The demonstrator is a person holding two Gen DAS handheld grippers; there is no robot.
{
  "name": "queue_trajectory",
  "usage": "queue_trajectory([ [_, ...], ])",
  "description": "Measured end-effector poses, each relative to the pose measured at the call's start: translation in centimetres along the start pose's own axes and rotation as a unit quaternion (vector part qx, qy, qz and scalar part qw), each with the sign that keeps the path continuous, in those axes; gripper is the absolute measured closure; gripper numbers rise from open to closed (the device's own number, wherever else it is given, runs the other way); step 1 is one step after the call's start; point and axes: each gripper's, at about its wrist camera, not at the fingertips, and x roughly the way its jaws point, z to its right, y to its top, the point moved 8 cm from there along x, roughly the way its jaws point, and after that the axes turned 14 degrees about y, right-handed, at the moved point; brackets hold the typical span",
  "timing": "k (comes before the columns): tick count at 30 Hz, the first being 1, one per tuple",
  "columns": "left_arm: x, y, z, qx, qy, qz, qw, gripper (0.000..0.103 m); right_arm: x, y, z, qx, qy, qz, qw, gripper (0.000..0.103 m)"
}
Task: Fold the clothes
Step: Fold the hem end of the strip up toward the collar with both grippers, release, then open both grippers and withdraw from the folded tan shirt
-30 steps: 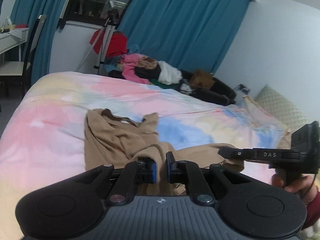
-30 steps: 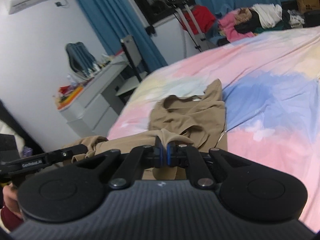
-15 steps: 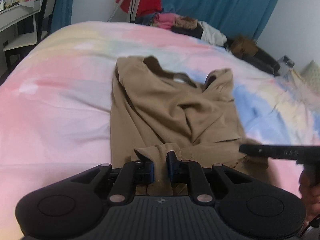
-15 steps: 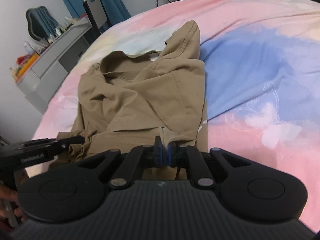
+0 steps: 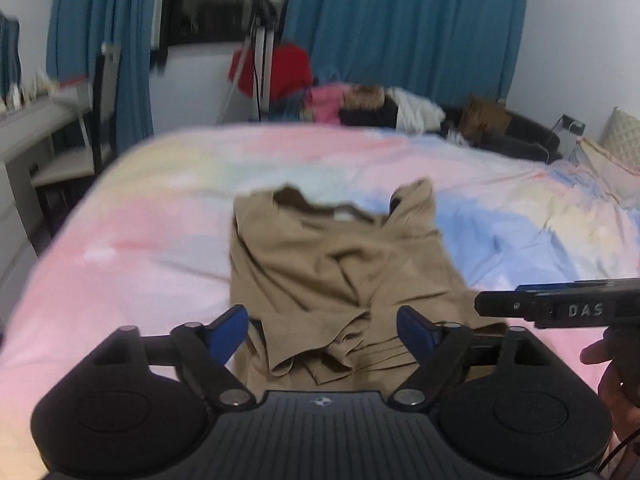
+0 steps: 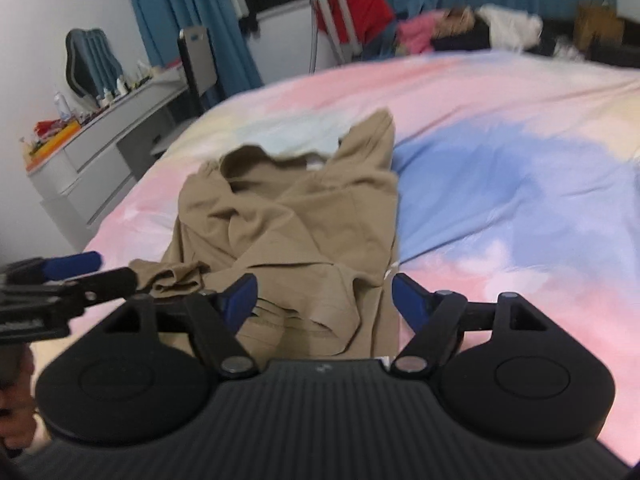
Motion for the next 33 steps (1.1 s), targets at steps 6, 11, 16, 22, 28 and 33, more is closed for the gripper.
queue_trajectory([
  [6, -5.0, 0.0, 0.1, -0.029, 0.009, 0.029, 0.9991, 0.003, -4.4, 0.0, -2.5, -0.031, -0.009, 0.042, 0.999, 0.027],
  [11, -8.1, -1.1, 1.1, -0.023, 0.027, 0.053, 0.998, 0.0, -7.8, -1.1, -3.9, -0.047, -0.017, 0.072, 0.996, 0.027],
  [16, -9.6, -2.2, 2.4, -0.001, 0.032, 0.063, 0.9975, 0.0, -9.0, -1.9, -4.2, -0.045, -0.017, 0.078, 0.996, 0.027],
  [22, -8.7, -2.8, 2.1, 0.003, 0.044, 0.05, 0.9978, 0.0, -8.4, -2.0, -3.7, -0.045, -0.031, 0.076, 0.996, 0.027],
  [28, -7.1, -3.6, 1.5, -0.027, 0.016, -0.009, 0.9995, 0.0, -7.4, -2.3, -2.7, -0.036, -0.043, 0.065, 0.996, 0.027],
  [33, -7.1, -5.8, 1.3, -0.093, -0.054, -0.115, 0.9875, 0.0, -6.7, -2.5, -1.8, -0.019, -0.055, 0.056, 0.997, 0.027],
])
